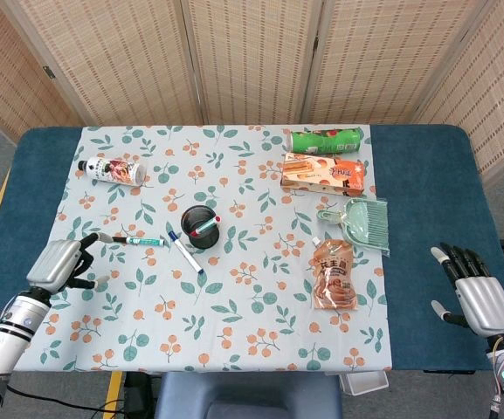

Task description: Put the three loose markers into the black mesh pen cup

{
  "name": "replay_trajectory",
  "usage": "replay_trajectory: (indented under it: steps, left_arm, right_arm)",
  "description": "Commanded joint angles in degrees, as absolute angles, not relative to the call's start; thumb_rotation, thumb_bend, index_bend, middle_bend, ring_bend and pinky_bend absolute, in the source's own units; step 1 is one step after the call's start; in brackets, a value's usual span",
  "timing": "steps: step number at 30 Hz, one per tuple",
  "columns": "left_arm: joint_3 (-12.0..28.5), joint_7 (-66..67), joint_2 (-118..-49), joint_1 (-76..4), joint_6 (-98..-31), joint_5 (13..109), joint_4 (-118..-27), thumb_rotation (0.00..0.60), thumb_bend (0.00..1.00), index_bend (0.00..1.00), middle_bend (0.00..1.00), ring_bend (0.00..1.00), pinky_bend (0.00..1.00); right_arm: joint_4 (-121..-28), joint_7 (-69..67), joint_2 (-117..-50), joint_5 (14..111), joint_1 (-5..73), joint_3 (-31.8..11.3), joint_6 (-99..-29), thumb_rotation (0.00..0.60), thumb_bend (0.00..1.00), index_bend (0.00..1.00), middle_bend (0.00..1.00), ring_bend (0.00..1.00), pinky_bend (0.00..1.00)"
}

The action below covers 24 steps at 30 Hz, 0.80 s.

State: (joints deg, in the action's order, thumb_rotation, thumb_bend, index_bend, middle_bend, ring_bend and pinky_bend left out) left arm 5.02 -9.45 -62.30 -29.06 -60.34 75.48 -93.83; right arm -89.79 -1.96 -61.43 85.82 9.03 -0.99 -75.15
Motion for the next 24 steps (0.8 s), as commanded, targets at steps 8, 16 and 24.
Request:
replay_trajectory:
  steps: [8, 16, 24]
  left_arm:
    - [5.75, -8.46, -71.04, -33.5, -53.91, 75.33, -78.83, 0.6, 0.22, 0.38, 0.97, 0.96, 0.97]
    - [5.3, -7.69, -78.03, -36.98, -50.27, 77.45, -66.78, 0.6, 0.22, 0.39, 0.97, 0.96, 0.97]
    - [5.94, -5.47, -81.49, -40.46, -45.73, 76.62, -62.23, 0.6, 0.25, 0.4, 0.97, 0.96, 0.97]
  right_arm:
    - [-89.7, -0.67, -61.94, 85.18, 9.43, -1.0, -74.28, 0.6, 0.28, 0.05, 0.0, 0.0, 0.0]
    - [-89.57, -0.31, -62.13, 84.84, 9.67, -1.05, -73.86, 0.6, 0.28, 0.05, 0.0, 0.0, 0.0]
    - [-89.37, -0.36, -62.15, 84.7, 10.07, -1.11, -73.3, 0.6, 0.28, 0.05, 0.0, 0.0, 0.0]
